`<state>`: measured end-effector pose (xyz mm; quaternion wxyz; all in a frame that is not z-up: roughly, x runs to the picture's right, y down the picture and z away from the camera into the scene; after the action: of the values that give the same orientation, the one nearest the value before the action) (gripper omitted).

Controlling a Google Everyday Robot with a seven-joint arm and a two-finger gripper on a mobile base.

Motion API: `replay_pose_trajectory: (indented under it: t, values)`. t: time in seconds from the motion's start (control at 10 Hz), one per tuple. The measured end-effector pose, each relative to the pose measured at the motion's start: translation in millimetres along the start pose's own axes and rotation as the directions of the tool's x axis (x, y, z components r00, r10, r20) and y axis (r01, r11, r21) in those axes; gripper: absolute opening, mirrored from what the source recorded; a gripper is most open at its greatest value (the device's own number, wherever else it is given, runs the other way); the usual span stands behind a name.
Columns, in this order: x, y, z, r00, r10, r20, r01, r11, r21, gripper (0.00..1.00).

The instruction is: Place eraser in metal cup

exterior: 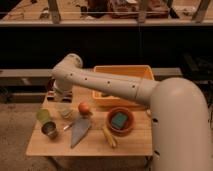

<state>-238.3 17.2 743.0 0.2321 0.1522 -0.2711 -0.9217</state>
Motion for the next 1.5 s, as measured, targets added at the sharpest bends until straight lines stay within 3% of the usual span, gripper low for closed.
replay_pose_trajectory:
  t: [0.1, 0.3, 0.6, 0.9, 1.1, 1.3, 1.5]
  values:
    - [7, -6, -14, 1.000, -0.014, -0.004, 0.014, 1.000, 0.012, 0.00]
    - [22, -31, -19, 0.998, -0.066, 0.013, 0.065, 0.997, 0.041, 0.00]
    - [23, -73, -10, 0.991, -0.132, 0.016, 0.130, 0.985, 0.112, 0.00]
    - [16, -120, 0, 0.981, -0.192, -0.014, 0.191, 0.968, 0.163, 0.00]
    - [5, -142, 12, 0.976, -0.216, -0.020, 0.216, 0.961, 0.173, 0.00]
    - [-1, -156, 32, 0.972, -0.236, -0.001, 0.233, 0.959, 0.164, 0.00]
    - [-4, -155, 48, 0.973, -0.231, 0.014, 0.227, 0.962, 0.150, 0.00]
